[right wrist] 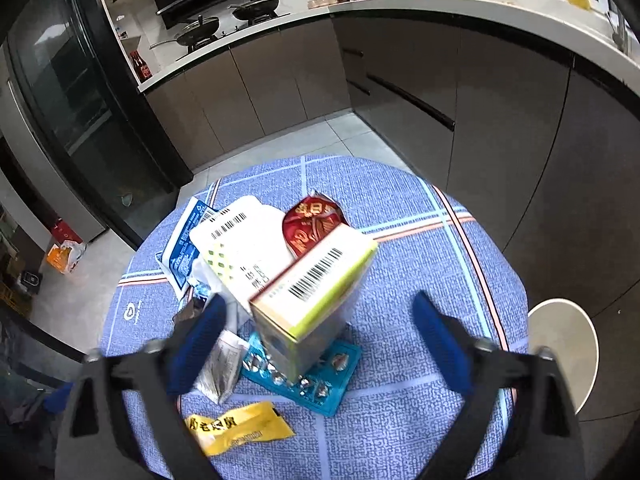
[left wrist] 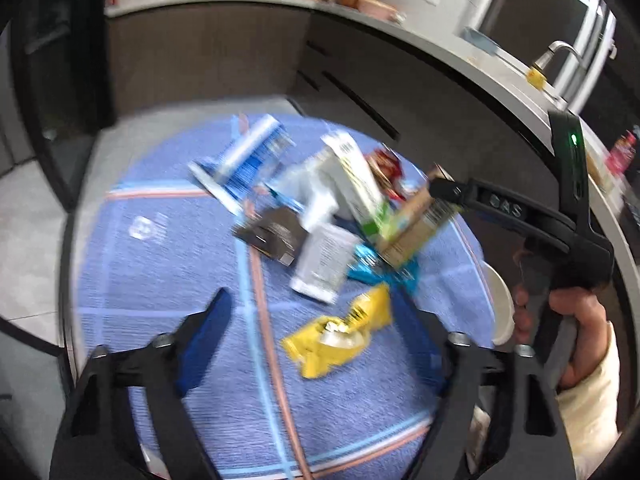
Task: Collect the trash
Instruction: 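Grasp the yellow wrapper with the left tool while the right tool grasps the amoxicillin box, then carry the yellow wrapper and amoxicillin box over the white bin with both tools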
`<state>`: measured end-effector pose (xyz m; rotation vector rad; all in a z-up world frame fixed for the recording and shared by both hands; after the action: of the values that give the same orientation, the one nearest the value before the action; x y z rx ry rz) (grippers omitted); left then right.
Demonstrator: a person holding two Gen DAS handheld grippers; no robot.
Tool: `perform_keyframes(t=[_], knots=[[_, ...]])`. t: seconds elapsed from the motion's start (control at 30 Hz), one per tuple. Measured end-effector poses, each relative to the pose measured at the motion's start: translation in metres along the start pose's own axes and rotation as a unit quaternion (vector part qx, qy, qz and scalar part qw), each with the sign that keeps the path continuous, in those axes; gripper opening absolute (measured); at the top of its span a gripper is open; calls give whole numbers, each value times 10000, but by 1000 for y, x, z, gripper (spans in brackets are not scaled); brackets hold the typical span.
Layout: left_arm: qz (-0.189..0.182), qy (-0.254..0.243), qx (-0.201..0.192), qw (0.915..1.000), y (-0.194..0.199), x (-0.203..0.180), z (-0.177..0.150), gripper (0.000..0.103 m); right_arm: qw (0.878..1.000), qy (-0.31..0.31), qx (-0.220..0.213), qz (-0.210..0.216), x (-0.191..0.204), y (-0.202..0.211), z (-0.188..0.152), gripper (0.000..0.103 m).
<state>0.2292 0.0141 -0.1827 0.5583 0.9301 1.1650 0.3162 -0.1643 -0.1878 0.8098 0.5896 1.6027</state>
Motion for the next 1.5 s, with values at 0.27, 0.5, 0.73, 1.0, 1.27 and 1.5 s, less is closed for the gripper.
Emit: perform_keyframes(t=[0.27,0.5,0.73,1.0,1.27,1.5], knots=[[-428,-716,631,9945,-52,-26,-23,70,9994,-231,185,184,-22,1,-27,38],[-309,-951,1154,9883,-100,-24,-35,63,9995,-22,167,255,-20,19,-42,36],[-290,-849,1285,9876,-114,-27,-42,46,9993,-63,114,340,-21,29,-45,33],[-417,-604,1240,9896,-100,-27,-46,19,9991,0,-163,394,-21,58,-41,32],[-627,-678,881,9918,-81,-58,-24,17,9977,-119,-601,306,-42,102,-37,32],[-1192,-978,714,9855,-76,-138,-5,17,9940,-450,-986,-127,-99,142,-36,32]])
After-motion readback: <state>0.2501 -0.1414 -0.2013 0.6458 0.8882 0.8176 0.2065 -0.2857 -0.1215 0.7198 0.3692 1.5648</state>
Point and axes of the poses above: each gripper's, at about its wrist camera, not at the fingertips, and y roughly against the way its jaws point, x to its left, z to its top, the point moved 10 cm from there along -y, roughly the way its jaws point, and after that the axes turned 6 degrees about y, right-handed, at the moved point
